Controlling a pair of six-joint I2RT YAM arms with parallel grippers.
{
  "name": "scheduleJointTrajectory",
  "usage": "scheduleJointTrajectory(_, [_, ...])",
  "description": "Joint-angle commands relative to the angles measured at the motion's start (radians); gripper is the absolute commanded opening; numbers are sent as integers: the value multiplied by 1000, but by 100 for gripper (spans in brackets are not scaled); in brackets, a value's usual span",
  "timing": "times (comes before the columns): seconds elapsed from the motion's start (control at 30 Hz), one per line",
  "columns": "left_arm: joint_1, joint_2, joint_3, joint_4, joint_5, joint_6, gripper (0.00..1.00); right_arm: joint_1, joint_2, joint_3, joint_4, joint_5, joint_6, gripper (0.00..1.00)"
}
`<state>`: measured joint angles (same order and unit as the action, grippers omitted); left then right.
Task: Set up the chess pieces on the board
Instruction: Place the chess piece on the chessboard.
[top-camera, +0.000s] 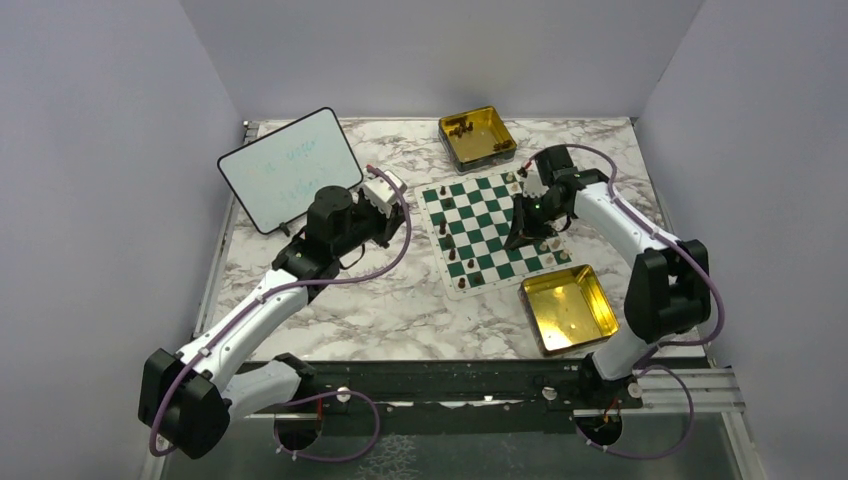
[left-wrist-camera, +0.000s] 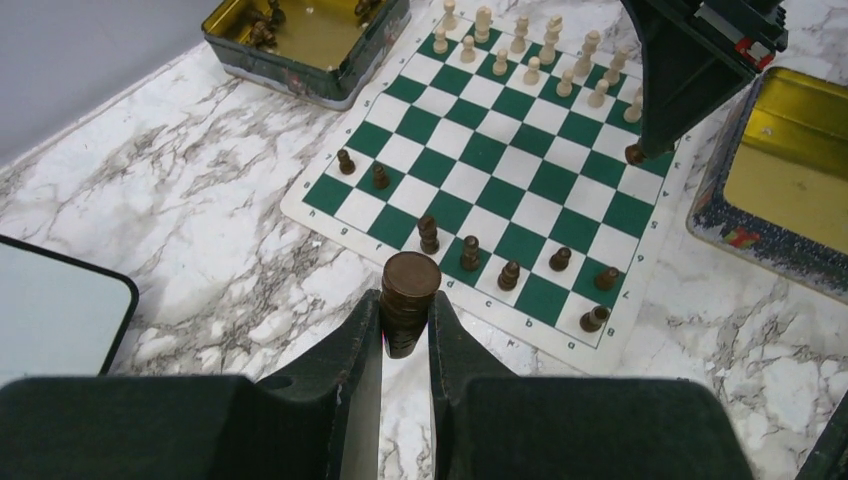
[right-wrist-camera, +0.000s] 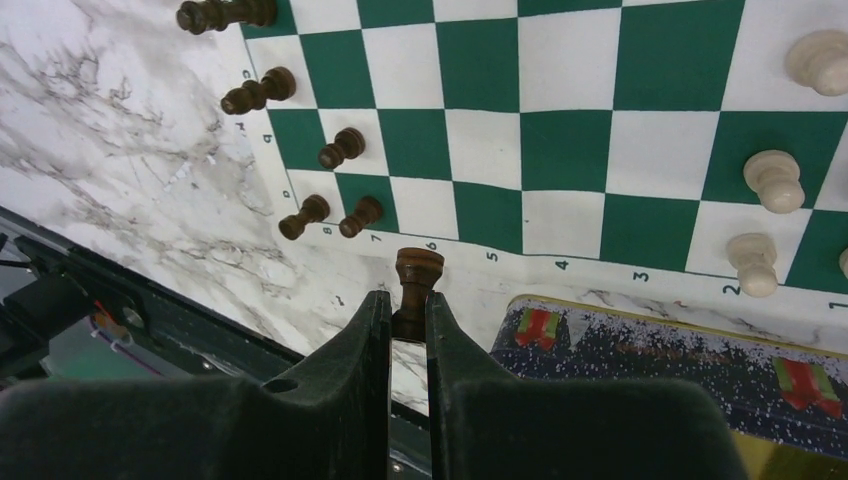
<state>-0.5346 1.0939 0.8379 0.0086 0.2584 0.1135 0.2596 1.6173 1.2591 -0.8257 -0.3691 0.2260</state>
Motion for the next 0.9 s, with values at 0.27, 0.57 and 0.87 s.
scheduleJointTrajectory(0.27, [-1,-37,-59,-12,-29,44,0,64,215,66,-74,28,-42,6])
scheduleJointTrajectory(0.57, [-1,-49,-66,-12,-36,48,0,104,292,90,-71,54,-33,11])
scheduleJointTrajectory(0.87, [-1,-47,-68,-13,-33,48,0,112,307,114,-75,64,-28,26])
